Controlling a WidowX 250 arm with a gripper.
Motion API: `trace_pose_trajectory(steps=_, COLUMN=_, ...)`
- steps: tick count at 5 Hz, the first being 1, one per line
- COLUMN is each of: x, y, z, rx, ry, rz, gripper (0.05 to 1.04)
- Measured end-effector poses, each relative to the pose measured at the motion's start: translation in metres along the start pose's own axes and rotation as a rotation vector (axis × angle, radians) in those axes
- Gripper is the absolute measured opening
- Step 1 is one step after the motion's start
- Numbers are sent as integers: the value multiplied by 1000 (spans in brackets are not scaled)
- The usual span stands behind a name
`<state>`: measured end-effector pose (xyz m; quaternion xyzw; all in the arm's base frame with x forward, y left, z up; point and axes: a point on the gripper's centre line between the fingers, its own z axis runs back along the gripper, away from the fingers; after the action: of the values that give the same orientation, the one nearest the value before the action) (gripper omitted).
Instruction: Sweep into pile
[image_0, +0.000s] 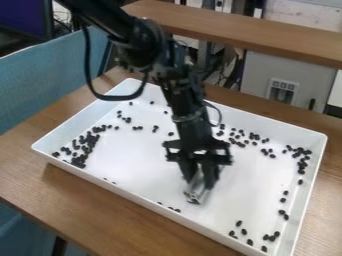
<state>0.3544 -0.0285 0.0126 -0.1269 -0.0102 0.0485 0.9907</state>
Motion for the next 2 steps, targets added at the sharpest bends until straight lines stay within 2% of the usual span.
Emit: trace_pose_trajectory(steps=2, x=6, y=81, z=16, rx=103, ry=6, rz=57, gripper=381)
